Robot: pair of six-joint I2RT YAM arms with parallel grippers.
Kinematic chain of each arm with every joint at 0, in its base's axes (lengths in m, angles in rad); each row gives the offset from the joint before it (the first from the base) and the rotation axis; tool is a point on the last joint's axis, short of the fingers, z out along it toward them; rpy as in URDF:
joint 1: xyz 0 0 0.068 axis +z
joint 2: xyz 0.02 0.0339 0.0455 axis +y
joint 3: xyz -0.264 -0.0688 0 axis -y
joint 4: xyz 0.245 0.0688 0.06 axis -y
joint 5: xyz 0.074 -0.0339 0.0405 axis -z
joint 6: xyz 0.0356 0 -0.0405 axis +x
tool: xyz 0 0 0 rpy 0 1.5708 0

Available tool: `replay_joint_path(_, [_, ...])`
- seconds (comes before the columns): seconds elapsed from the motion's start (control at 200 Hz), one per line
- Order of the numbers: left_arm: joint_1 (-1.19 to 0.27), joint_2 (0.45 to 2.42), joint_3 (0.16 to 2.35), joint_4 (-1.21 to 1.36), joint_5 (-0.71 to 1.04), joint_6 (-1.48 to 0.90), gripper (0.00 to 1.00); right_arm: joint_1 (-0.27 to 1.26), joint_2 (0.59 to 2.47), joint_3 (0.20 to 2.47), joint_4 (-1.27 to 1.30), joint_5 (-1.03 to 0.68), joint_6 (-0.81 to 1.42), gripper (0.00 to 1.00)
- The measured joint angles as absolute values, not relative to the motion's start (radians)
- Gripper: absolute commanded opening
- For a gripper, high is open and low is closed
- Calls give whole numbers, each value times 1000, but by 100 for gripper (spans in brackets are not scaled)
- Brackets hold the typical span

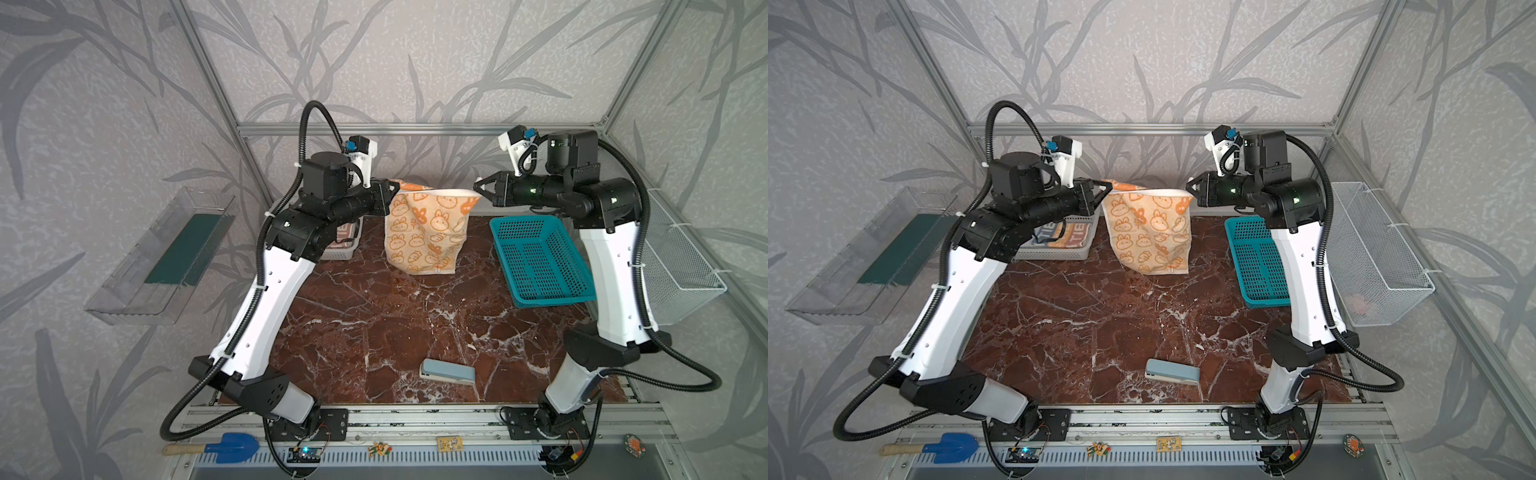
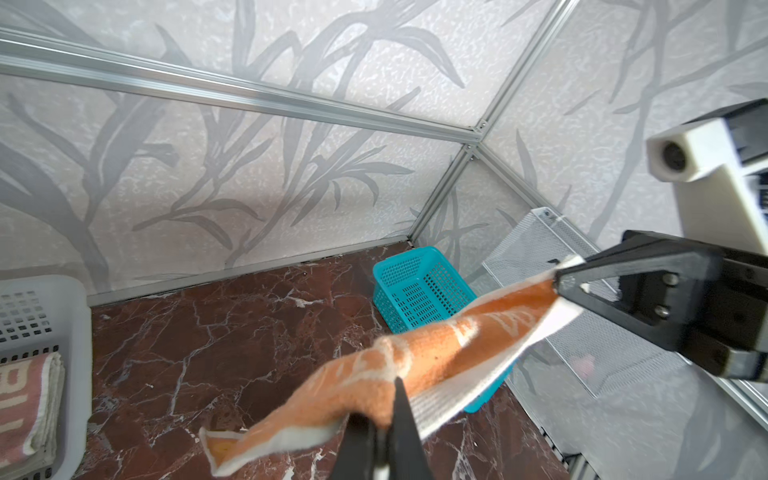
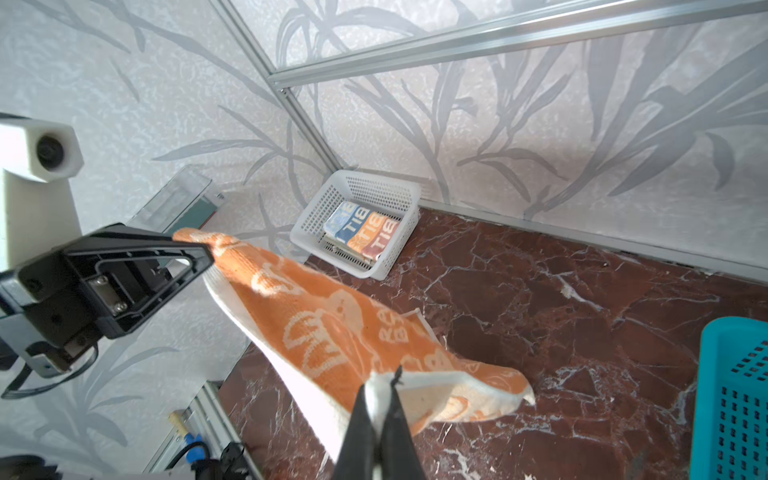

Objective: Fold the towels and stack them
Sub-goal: 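Raise the orange towel high with both grippers, spreading it between them, then lay the spread towel flat on the table with both grippers, pulling toward the robot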

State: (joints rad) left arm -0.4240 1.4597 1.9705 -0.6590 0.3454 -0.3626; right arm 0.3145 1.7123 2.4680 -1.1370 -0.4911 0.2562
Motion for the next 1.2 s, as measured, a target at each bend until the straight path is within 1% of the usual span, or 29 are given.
replay_joint_path(0.09, [-437, 1384, 1934, -675, 374, -378, 0, 325, 1605, 2359, -1093, -520, 257, 0])
replay_joint_path(0.185, [-446, 1340, 1916, -682, 406, -412, 0, 331, 1529, 2312, -1061, -538, 261, 0])
replay_joint_path(0.28, [-451, 1331, 1905, -686, 421, -448, 0, 330, 1510, 2310, -1054, -543, 261, 0])
replay_joint_path(0.37, [-445, 1349, 1891, -696, 413, -467, 0, 324, 1542, 2310, -1064, -528, 262, 0])
replay_joint_path(0.505, [-381, 1470, 1900, -714, 421, -483, 0, 302, 1674, 2309, -1077, -499, 269, 0])
replay_joint_path(0.675, [-298, 1743, 1923, -703, 453, -482, 0, 284, 1911, 2305, -1065, -445, 268, 0])
replay_joint_path(0.81, [-268, 1976, 2016, -707, 477, -464, 0, 268, 2080, 2326, -1051, -417, 264, 0])
replay_joint_path(0.915, [-253, 2122, 2122, -719, 491, -445, 0, 255, 2218, 2423, -1055, -410, 257, 0])
replay_joint_path(1.01, [-239, 2221, 2221, -733, 500, -432, 0, 246, 2347, 2567, -1073, -410, 250, 0])
replay_joint_path(1.12, [-224, 2303, 2317, -748, 509, -419, 0, 241, 2460, 2700, -1097, -419, 246, 0])
replay_joint_path(1.2, [-218, 2332, 2350, -761, 517, -417, 0, 240, 2495, 2726, -1111, -431, 242, 0])
